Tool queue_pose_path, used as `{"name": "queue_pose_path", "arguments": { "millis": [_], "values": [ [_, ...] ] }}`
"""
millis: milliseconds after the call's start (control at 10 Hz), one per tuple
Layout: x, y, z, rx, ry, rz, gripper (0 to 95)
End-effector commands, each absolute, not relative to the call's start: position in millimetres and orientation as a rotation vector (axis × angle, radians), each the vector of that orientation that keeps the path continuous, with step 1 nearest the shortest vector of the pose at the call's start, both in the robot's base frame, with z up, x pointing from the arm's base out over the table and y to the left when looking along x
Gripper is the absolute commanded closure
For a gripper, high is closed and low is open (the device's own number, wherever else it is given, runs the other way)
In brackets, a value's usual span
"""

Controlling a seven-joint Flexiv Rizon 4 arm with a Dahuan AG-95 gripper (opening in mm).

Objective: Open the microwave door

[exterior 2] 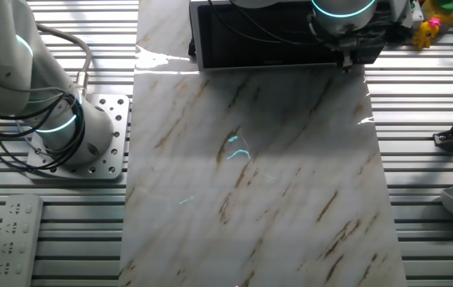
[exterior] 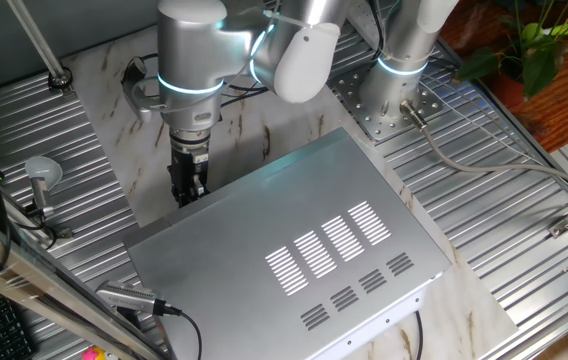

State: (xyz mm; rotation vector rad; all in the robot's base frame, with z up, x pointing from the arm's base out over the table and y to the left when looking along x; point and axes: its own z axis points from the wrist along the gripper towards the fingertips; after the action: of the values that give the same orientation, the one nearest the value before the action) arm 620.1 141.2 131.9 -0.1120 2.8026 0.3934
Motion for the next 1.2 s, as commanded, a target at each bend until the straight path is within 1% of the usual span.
{"name": "queue_pose_path", "arguments": {
  "millis": [100, 700, 1200],
  "values": [
    [624.7, 137.9, 130.8, -0.119, 2.795, 0.405, 57.0],
    [623.3, 124.7, 127.8, -0.197, 2.776, 0.426, 57.0],
    [616.0, 100.6, 129.4, -0.230, 2.797, 0.368, 57.0]
  ]
}}
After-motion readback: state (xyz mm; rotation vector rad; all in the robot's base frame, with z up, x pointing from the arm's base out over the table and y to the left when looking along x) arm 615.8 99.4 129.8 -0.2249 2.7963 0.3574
